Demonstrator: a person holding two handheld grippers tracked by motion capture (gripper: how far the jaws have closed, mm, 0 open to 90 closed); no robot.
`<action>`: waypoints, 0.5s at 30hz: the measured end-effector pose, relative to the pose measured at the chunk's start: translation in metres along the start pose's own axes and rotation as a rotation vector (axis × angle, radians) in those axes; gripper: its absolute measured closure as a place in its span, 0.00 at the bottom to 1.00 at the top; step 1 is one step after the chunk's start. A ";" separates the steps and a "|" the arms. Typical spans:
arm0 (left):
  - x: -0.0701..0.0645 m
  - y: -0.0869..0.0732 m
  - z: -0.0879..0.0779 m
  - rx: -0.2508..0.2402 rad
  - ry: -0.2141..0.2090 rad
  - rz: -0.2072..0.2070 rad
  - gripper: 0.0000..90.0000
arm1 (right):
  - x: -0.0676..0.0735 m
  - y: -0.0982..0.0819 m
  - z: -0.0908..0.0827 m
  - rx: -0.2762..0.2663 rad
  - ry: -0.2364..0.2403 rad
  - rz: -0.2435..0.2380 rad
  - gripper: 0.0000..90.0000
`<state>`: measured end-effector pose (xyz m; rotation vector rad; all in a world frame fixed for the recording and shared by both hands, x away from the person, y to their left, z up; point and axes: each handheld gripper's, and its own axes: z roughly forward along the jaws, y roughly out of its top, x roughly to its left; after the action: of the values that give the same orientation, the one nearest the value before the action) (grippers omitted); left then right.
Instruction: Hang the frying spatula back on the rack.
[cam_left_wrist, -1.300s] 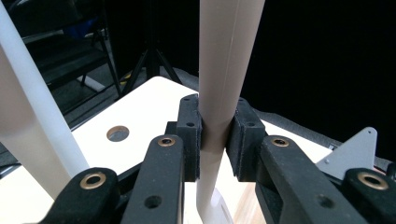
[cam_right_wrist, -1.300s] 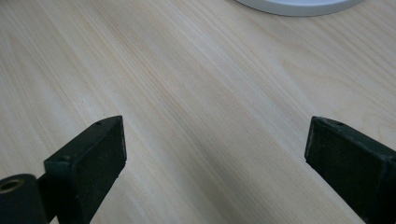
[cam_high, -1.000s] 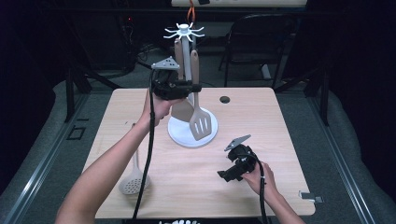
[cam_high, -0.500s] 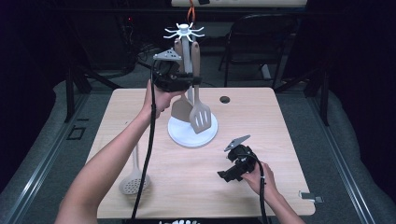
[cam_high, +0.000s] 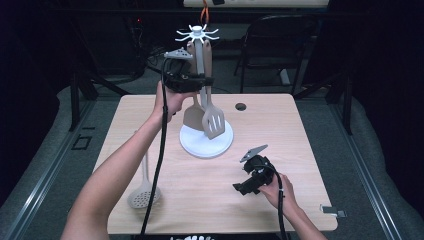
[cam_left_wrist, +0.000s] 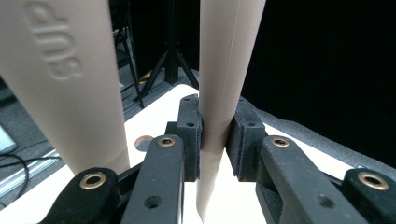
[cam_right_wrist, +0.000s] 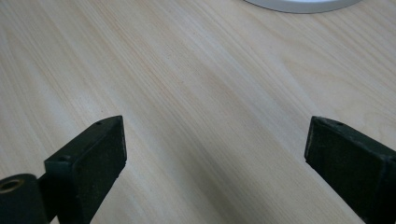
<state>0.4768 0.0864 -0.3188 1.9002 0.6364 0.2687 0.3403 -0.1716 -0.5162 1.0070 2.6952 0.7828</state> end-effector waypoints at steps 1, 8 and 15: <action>0.001 0.000 0.001 -0.001 0.000 -0.001 0.85 | 0.000 0.000 0.000 0.000 0.000 -0.001 0.06; 0.008 -0.003 0.003 0.003 0.012 -0.026 0.85 | 0.000 0.000 0.001 0.003 0.000 -0.002 0.06; 0.011 -0.004 0.004 0.008 0.040 -0.022 0.85 | 0.000 0.000 0.001 0.003 0.004 0.001 0.06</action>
<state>0.4868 0.0902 -0.3252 1.8983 0.6860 0.2911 0.3402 -0.1710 -0.5175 1.0081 2.7006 0.7814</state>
